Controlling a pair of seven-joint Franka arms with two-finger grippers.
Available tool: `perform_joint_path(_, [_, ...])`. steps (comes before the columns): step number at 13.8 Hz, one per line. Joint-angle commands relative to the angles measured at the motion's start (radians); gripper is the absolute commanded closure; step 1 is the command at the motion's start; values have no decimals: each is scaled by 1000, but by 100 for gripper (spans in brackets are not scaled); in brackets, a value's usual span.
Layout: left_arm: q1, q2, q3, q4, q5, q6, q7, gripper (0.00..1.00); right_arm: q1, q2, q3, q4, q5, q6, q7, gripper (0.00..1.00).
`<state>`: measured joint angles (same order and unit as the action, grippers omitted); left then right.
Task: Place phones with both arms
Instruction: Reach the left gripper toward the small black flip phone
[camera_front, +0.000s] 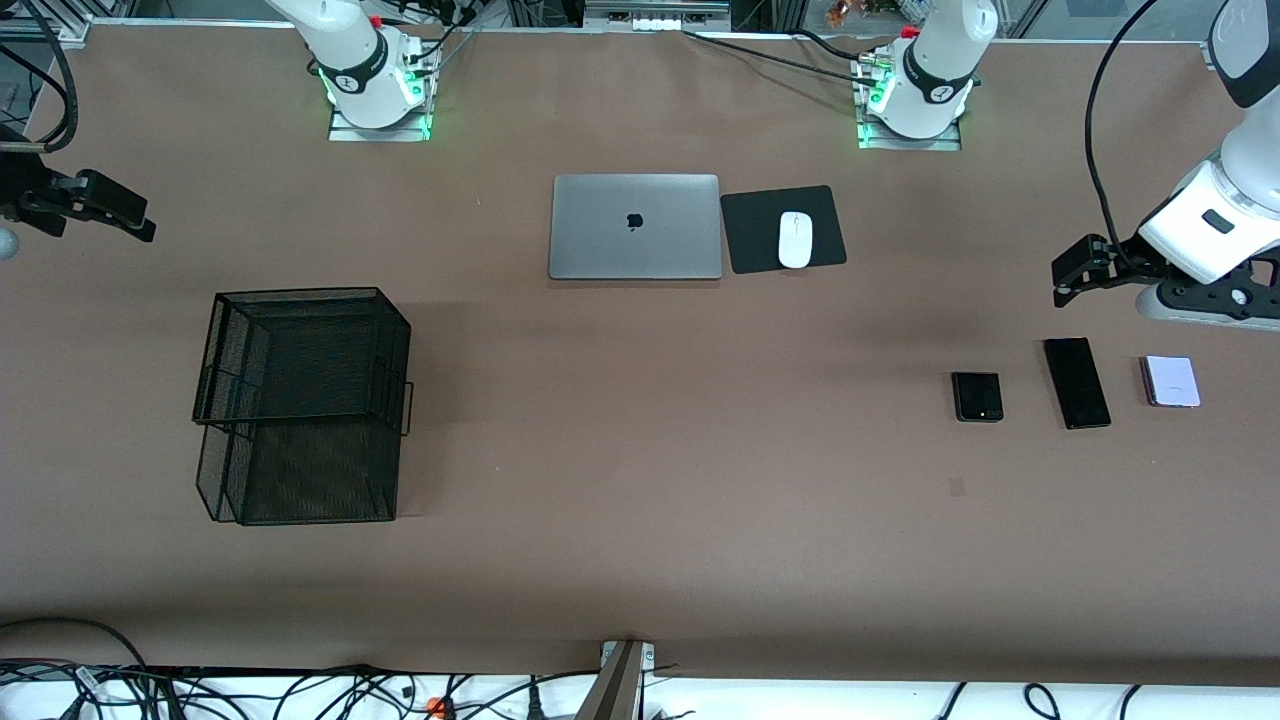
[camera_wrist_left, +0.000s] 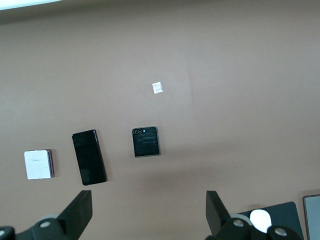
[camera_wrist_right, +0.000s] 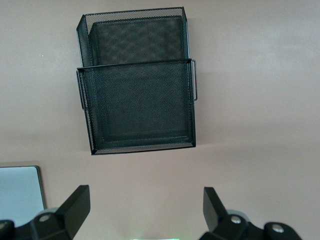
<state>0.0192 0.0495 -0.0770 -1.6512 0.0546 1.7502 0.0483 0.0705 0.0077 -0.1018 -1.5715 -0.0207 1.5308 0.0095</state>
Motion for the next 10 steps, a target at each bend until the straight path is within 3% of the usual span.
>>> perform_joint_path(1, [2,13,0,30,2,-21,16,0,-8,-5,5,14,12,-15,-14,0])
perform_joint_path(10, [-5,21,0,31,2,-47,10,0,-8,-5,5,14,12,-17,-14,0])
